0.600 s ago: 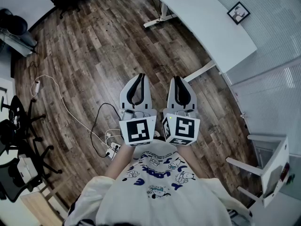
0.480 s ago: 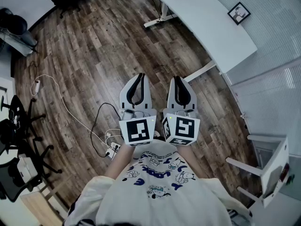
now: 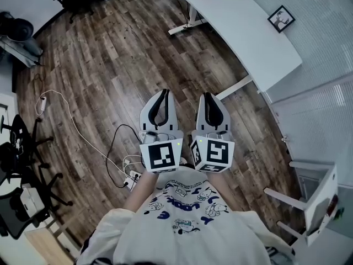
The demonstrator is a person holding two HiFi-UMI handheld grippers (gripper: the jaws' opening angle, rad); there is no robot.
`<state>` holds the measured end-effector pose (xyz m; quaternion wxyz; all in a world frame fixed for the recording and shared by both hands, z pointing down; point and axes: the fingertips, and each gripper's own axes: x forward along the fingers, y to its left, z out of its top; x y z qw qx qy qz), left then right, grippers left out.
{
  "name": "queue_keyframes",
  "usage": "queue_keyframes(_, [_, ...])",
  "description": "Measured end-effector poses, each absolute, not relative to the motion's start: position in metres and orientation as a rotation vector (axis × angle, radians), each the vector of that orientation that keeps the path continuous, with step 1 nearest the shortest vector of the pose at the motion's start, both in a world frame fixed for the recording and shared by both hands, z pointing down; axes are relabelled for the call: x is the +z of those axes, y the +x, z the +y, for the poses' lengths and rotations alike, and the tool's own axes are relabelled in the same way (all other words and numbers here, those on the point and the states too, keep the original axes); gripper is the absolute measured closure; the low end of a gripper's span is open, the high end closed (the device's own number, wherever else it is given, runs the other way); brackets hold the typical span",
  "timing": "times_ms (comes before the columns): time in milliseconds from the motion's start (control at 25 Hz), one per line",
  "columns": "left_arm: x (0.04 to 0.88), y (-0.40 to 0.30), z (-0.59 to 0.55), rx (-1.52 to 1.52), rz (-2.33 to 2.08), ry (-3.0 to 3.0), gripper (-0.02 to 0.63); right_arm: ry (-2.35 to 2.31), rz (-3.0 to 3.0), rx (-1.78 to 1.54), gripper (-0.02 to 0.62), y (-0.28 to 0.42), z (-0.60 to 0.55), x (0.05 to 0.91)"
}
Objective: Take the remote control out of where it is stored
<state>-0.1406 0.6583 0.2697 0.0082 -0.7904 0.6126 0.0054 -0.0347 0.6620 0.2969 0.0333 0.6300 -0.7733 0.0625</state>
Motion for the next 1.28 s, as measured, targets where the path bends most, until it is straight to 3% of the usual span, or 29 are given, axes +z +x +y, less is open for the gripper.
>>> queue_keyframes(1280, [0.284,-0.176,0.447,-0.015,1.932,-2.487,0.581,1.949,-2.334,0.144,0.545,-0.058,0.448,0.304])
